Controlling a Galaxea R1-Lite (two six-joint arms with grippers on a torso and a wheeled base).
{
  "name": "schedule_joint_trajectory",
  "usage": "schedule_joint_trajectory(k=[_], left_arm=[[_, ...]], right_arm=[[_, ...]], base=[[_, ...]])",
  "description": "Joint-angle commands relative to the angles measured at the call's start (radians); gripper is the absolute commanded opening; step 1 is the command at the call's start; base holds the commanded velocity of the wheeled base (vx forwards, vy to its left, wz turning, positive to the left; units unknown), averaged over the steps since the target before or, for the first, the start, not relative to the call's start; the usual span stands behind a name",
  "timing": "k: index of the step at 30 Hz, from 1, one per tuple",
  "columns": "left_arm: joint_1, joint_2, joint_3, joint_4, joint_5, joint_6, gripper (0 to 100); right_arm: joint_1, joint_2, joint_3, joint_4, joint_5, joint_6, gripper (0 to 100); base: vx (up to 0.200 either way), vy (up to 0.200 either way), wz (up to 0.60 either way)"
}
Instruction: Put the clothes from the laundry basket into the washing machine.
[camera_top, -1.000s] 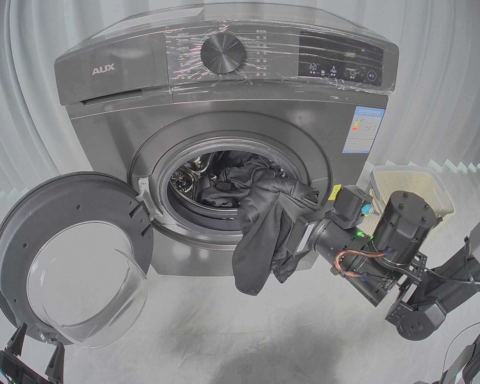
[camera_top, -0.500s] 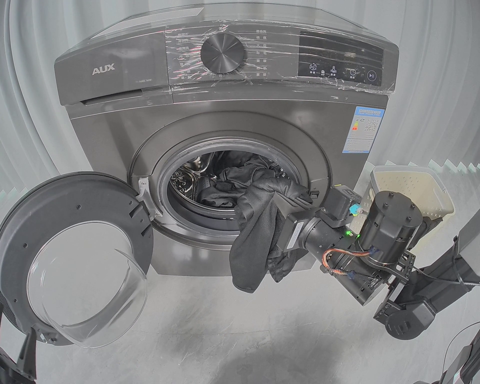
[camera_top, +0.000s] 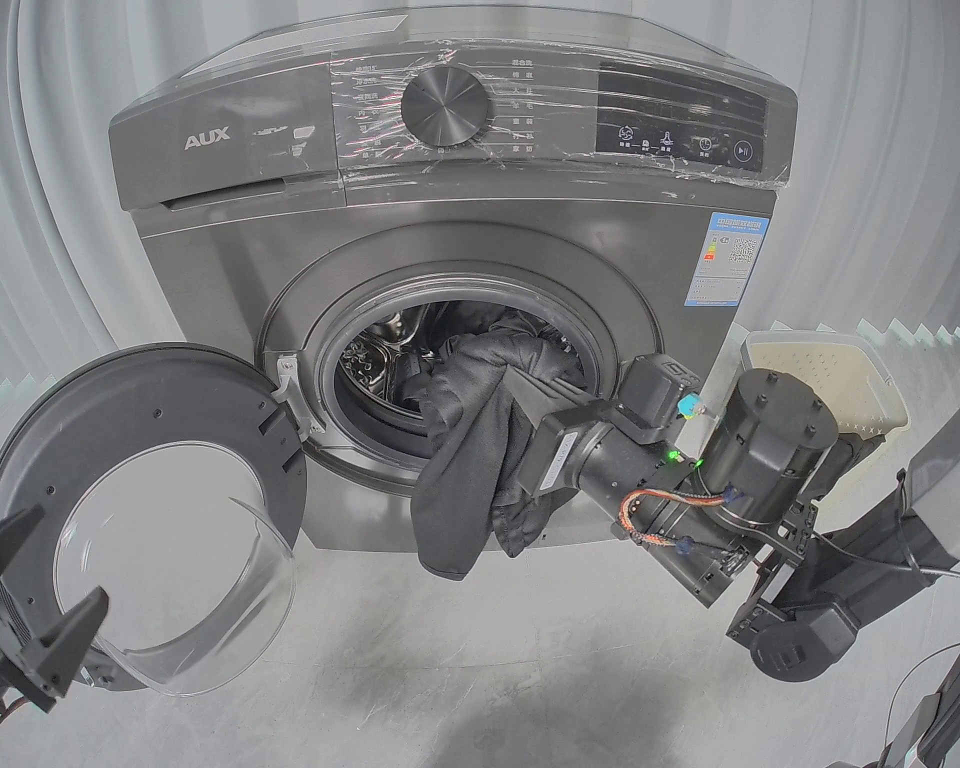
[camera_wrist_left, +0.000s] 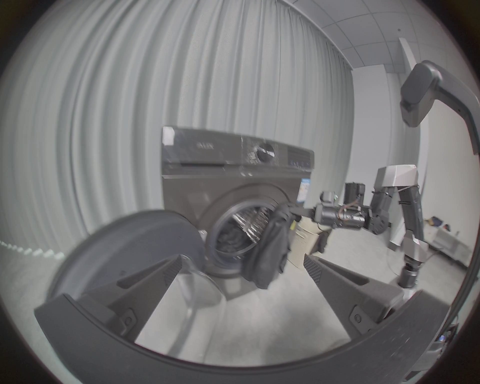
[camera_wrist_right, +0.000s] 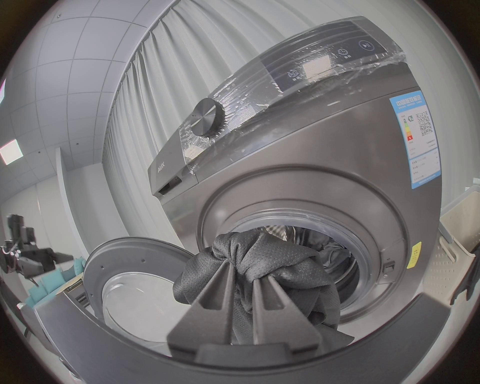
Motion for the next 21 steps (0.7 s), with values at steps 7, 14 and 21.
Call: schedule_joint_trajectory(k=[7,14,21], left_arm=[[-0.284,0.535,0.054,-0.258,-0.068,-0.002,100],[-0.317,0.735,0.042,-0.359,-0.07,0.001,100],[-0.318,0.899,0.016,-0.408,-0.075,0.001,100]], right_arm=[[0.008,0.02,-0.082,-0.011,-0.016,0.008,0],[0.008,0.02,-0.079,-0.009,-0.019,0.008,0],[0.008,0.022,-0.063,-0.011,-0.033,0.005,0]], base=[[0.0,0.0,0.0],[0.0,0.0,0.0],[0.0,0.0,0.0]])
